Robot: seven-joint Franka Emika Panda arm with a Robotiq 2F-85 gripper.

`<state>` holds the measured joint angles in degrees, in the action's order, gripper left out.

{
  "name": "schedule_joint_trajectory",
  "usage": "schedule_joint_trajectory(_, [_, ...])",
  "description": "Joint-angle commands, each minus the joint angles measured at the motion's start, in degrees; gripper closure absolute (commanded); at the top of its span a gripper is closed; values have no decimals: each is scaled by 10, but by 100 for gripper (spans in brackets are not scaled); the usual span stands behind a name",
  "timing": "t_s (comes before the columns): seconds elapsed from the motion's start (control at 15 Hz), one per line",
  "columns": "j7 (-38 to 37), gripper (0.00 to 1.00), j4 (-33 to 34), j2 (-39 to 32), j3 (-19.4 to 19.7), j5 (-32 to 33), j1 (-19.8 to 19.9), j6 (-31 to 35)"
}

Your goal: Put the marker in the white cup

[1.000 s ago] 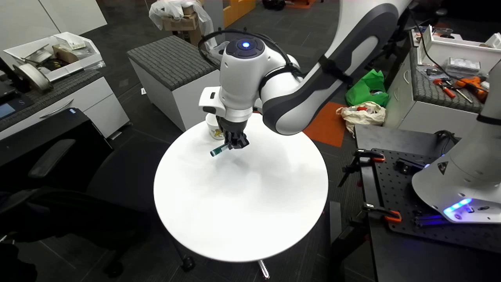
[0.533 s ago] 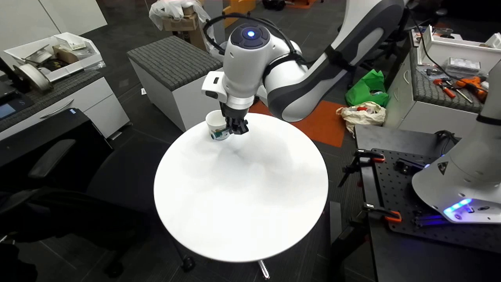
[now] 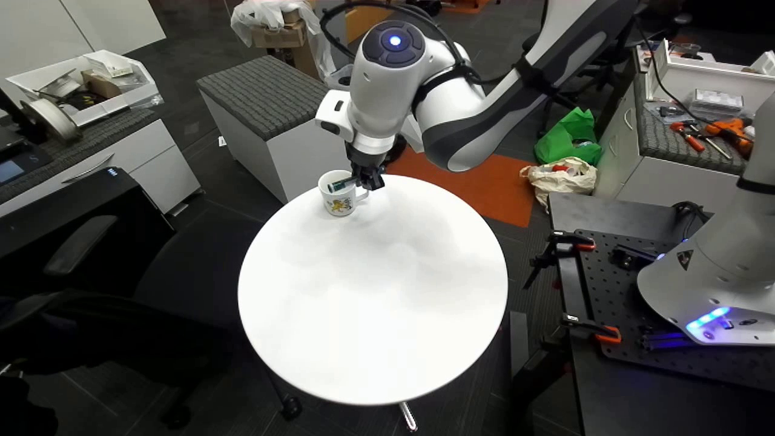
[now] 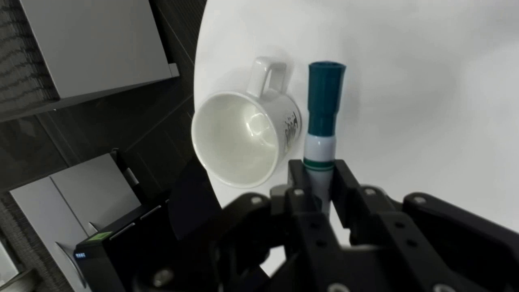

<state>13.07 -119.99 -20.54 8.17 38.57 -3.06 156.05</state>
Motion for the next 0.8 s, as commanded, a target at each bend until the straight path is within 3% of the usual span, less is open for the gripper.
schedule_joint_trajectory(0.0, [-51,95,-10,40,18,55,-8,-47])
schedule_joint_trajectory(0.27, [-67,95,-3,62,14,108,4,-119])
schedule_joint_trajectory(0.73, [27,95,-3,89,-12,113,31,-236])
